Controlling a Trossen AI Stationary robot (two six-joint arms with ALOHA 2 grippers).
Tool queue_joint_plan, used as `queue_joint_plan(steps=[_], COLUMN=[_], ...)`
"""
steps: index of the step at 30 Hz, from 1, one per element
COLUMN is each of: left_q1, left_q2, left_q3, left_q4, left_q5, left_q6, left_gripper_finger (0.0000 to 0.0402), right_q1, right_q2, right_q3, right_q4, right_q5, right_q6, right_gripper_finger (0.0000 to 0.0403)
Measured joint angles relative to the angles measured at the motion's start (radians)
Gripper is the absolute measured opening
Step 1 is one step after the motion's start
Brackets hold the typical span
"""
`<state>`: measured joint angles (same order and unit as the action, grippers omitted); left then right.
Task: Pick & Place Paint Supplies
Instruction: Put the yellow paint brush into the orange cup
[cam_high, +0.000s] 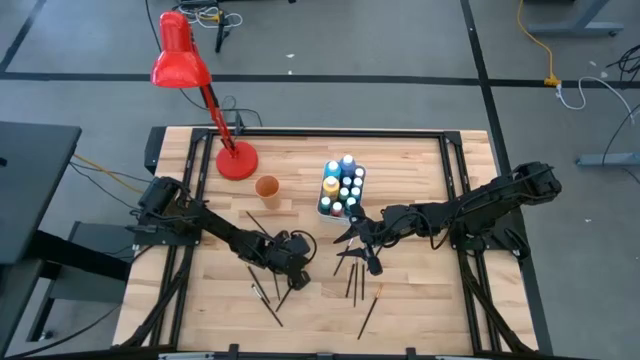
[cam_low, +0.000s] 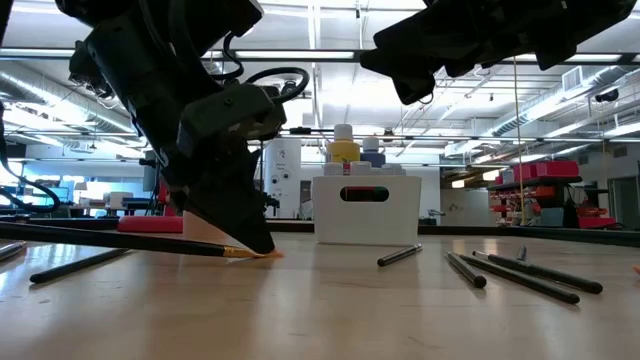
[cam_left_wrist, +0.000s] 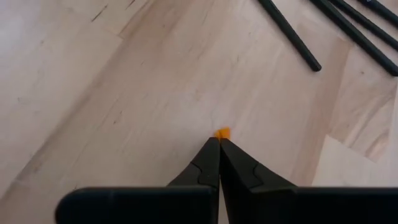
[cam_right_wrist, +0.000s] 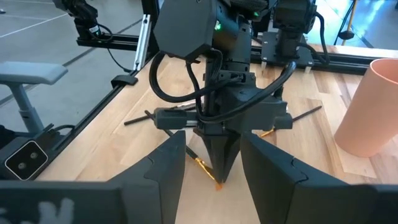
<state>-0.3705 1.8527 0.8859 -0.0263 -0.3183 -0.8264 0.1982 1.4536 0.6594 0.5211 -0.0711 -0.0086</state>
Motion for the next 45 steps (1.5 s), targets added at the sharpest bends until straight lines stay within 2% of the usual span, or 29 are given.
queue_joint_plan(steps=[6,13,16,19,25,28,34,40,42,45], left_q1=[0.002,0.002,0.002,0.002,0.003,0.008,0.039,0.098,0.139,0.214], left_q2=[-0.105,-0.295,-0.384,-0.470,-0.597,-0.634,-0.669,-0.671,-0.671,-0.671], left_q3=[-0.007,-0.003,-0.003,-0.002,0.000,0.000,0.000,0.001,0.001,0.001], left_q4=[-0.044,-0.149,-0.197,-0.210,-0.192,-0.179,-0.096,0.077,0.109,0.100], left_q5=[-0.040,-0.250,-0.372,-0.538,-0.894,-1.017,-1.027,-1.074,-1.037,-0.959], left_q6=[0.058,0.133,0.190,0.281,0.582,0.696,0.844,1.106,1.153,1.138], left_gripper_finger=[0.0003,0.0001,0.0001,0.0001,0.0001,0.0001,0.0001,0.0001,0.0001,0.0001], right_q1=[0.000,0.000,0.000,0.000,0.000,0.000,0.000,0.000,0.000,0.000], right_q2=[0.000,0.000,0.000,0.000,0.000,0.000,0.000,0.000,0.000,0.000], right_q3=[0.000,0.000,0.000,0.000,0.000,0.000,0.000,0.000,0.000,0.000], right_q4=[-0.007,-0.009,-0.016,-0.023,-0.031,-0.038,-0.045,-0.044,-0.044,-0.044], right_q5=[0.000,0.000,0.000,0.000,0.001,0.001,0.003,0.003,0.002,0.002], right_q6=[0.000,0.000,0.000,0.000,0.000,0.010,0.028,0.052,0.052,0.052], right_gripper_finger=[0.0157,0.0157,0.0157,0.0157,0.0157,0.0157,0.0157,0.0157,0.0157,0.0157])
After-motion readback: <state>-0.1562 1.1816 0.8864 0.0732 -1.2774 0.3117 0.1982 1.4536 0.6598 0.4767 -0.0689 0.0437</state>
